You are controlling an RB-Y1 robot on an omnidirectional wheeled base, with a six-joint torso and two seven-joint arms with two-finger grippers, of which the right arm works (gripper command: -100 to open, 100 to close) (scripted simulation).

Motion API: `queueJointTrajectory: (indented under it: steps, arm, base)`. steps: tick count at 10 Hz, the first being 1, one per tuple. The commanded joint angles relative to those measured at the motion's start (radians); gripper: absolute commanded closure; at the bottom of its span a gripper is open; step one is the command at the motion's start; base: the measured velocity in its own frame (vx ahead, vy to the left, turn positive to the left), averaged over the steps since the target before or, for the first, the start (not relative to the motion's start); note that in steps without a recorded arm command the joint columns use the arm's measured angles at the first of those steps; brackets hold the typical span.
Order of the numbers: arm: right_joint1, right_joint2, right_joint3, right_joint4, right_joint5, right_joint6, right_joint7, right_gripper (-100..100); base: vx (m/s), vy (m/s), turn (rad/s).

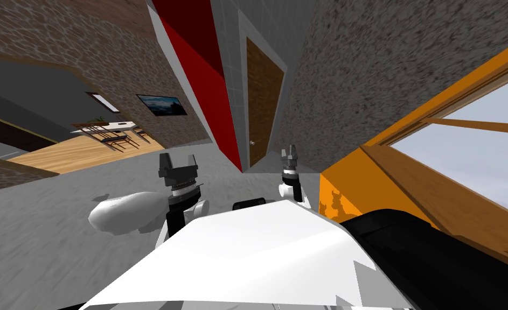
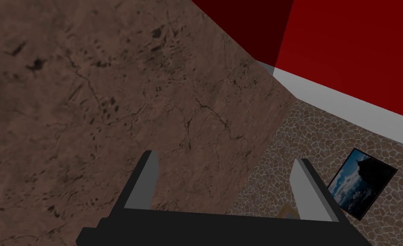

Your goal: Pull the door open

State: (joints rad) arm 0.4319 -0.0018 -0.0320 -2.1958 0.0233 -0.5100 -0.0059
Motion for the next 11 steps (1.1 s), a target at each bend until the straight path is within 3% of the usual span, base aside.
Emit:
queueJointTrajectory:
  steps: [1, 11]
  arm:
    - [-0.009, -0.011, -0.007, 0.045, 0.015, -0.014, 0.039, -100]
    - [-0.060, -0.054, -0.045, 0.253, 0.084, -0.071, 0.215, -100]
  base:
    - [0.100, -0.044, 0.150]
    - [0.090, -0.045, 0.095]
